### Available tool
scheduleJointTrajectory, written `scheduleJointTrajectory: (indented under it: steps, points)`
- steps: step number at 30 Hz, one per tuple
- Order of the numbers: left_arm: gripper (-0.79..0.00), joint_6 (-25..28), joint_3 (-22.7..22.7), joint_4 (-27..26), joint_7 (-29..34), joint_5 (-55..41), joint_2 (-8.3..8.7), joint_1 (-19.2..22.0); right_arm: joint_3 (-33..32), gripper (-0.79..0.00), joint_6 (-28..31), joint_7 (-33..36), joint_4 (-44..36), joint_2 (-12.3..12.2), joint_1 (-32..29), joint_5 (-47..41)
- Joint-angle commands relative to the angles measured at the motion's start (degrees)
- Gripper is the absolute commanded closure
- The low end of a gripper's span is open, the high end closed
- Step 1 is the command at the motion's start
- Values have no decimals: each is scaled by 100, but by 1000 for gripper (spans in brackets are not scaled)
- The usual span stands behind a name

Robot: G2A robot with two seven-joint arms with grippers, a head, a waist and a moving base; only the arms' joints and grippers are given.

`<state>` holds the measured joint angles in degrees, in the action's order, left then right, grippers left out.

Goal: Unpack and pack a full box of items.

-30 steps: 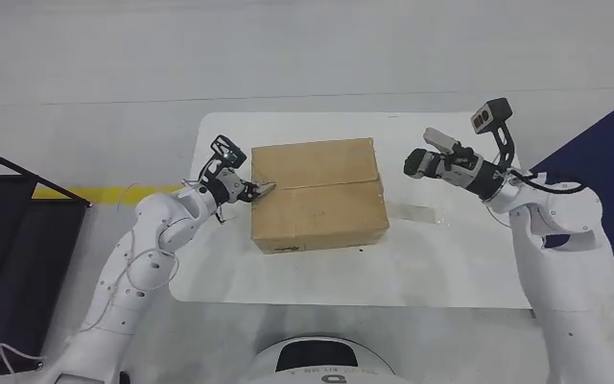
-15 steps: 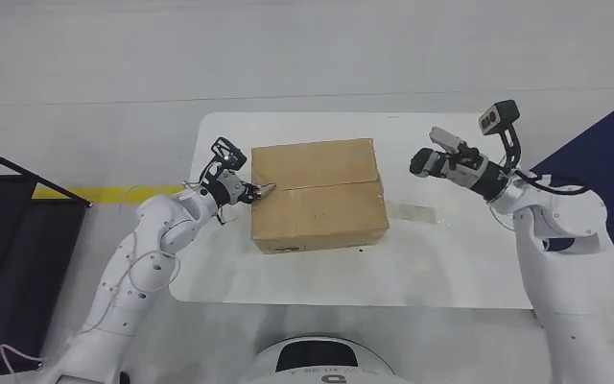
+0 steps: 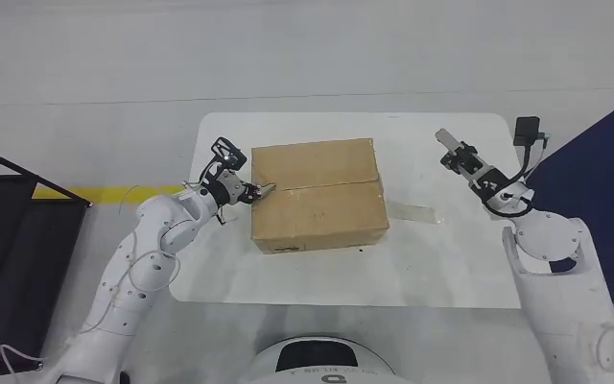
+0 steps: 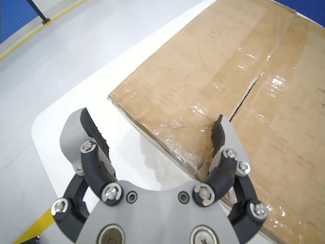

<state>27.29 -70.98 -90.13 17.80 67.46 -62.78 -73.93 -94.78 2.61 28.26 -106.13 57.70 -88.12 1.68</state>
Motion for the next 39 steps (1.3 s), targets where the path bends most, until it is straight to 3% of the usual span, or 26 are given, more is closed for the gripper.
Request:
scheduleJointTrajectory:
  steps: [1,4,13,23,28,39]
  points:
    - [-785,0,0,0,0,0,0,0,0,-785,0,-3,0,0,0,3]
    - [-785,0,0,0,0,0,0,0,39,-785,15,74,5,-6,-21,127]
    - [-785,0,0,0,0,0,0,0,260,-785,638,1790,-94,-205,-111,2794]
    - [-785,0,0,0,0,0,0,0,1168,-785,805,1808,-101,-212,-30,4940]
    - [-785,0,0,0,0,0,0,0,1427,-785,778,1636,144,-170,147,4979]
    - [-785,0,0,0,0,0,0,0,1660,-785,1366,1078,1218,-61,782,3721]
